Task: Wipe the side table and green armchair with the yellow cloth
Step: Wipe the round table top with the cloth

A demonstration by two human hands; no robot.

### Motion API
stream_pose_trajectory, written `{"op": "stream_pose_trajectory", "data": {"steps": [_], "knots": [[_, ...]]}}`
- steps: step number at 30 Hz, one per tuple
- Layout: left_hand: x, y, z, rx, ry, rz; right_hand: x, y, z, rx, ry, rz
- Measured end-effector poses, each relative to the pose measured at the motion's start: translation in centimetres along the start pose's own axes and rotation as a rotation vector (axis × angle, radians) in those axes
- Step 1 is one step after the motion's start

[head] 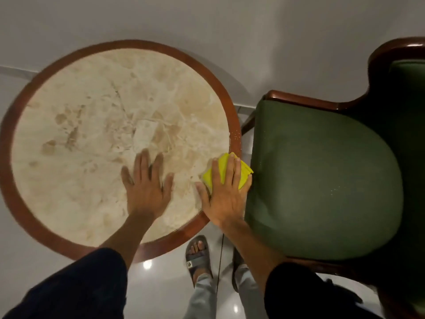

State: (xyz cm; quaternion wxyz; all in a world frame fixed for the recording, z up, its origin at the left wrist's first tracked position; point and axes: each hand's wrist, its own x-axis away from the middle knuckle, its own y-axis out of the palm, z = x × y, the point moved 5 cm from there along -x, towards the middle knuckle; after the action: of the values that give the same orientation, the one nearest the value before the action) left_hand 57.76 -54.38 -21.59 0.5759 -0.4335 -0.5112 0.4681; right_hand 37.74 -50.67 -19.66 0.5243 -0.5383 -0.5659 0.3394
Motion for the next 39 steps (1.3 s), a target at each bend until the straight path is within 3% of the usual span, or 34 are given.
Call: {"op": "stream_pose_trajectory", "data": {"steps": [8,15,19,25,28,32,36,39], "knots": [[0.7,0.0,0.0,0.026,-0.01,0.036,-8.5,-2.2,2.5,0.067,0.021,0.056],[0.0,-0.2,-0.3,0.065,-0.051,0.029,-21.0,-5.0,0.1,0.03,-0.105,0.033],[0.1,-0.1,-0.4,0.037,-0.046,0.044,-16.9,-3.5,-2.9,0.17,-0.305,0.031],[0.2,0.2,-0.8,0.048,-0.063,0.056,-1.3,1.2,-3.7,0.15,-0.579,-0.089],[0.1,0.1,-0.5,0.053,-0.055,0.053,-3.8,-0.3,0.4,0.231,-0.462,-0.073],[0.1,0.1,-0.6,0.072,-0.075,0.037,-15.4,-4.2,0.6,0.095,-0.205,-0.056],[0.0,0.0,-0.4,0.123,-0.075,0.055,-22.8,-5.4,-3.4,0.055,-0.259,-0.1],[0.1,-0.3,-0.4,0.138,-0.061,0.072,-21.0,-4.2,-6.5,0.113,-0.364,-0.098]]}}
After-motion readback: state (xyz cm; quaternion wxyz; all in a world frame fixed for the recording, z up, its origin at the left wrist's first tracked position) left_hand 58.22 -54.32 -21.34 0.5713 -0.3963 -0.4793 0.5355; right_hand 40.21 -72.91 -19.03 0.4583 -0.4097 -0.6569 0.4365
